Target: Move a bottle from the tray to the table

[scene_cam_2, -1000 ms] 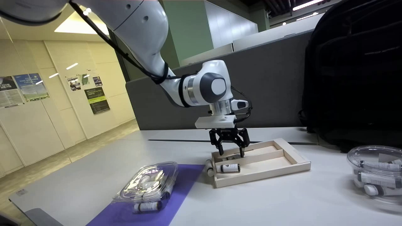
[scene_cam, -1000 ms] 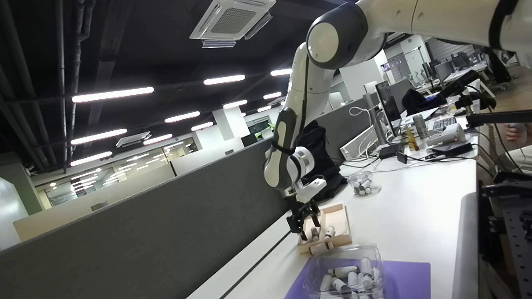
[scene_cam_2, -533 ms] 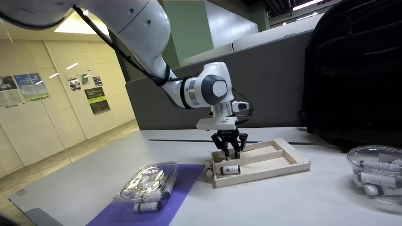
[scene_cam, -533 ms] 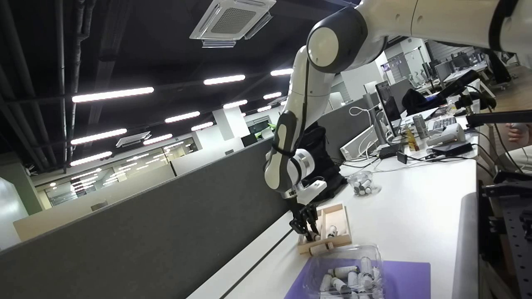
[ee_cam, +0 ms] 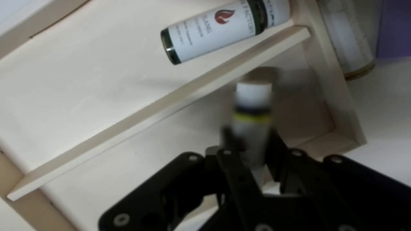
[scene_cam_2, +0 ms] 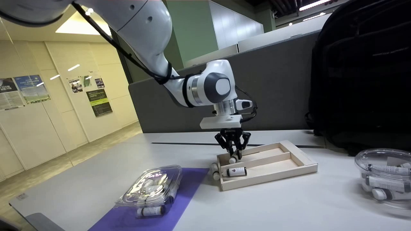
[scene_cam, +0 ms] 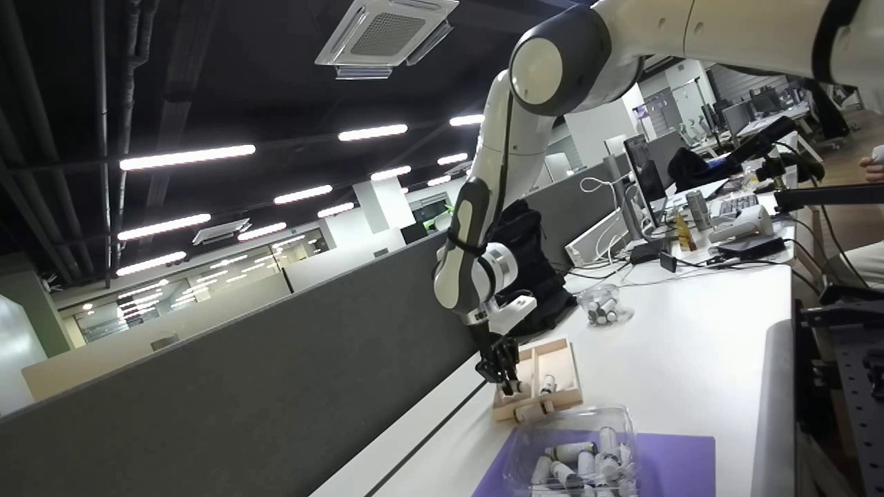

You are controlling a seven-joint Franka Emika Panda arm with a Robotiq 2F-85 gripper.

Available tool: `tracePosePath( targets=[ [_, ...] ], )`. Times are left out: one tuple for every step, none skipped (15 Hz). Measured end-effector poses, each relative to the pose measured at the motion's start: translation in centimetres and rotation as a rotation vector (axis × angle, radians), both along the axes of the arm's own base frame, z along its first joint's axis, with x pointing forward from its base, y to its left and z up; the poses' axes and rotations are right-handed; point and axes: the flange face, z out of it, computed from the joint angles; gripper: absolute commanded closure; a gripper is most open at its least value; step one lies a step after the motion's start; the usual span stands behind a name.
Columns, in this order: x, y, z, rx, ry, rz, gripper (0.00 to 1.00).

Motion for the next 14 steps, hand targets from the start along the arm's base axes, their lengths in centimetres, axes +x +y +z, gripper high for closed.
tracePosePath(
  targets=[
    [0.1,0.4,0.9,0.008,-0.003,0.021,0.93],
    [0.1,1.0,1.8,0.019,-0.004,0.047,0.93],
    [0.1,1.6,2.7,0.029,-0.003,0.077,0.93],
    [-0.1,2.2,3.6,0.040,0.000,0.110,0.93],
    [-0.5,2.9,4.4,0.050,0.004,0.143,0.93],
    [-1.0,3.7,5.1,0.060,0.012,0.178,0.93],
    [-1.5,4.5,5.7,0.068,0.020,0.211,0.93],
    [-2.2,5.1,6.1,0.074,0.029,0.240,0.93],
    [-2.9,5.7,6.4,0.079,0.037,0.266,0.93],
    [-3.6,6.3,6.4,0.082,0.046,0.289,0.93],
    [-4.3,6.7,6.3,0.085,0.054,0.310,0.93],
    [-5.0,7.1,6.0,0.084,0.056,0.328,0.93],
    [-5.6,7.5,5.6,0.081,0.051,0.347,0.93],
    [-6.2,7.8,5.2,0.076,0.040,0.362,0.93]
  ],
)
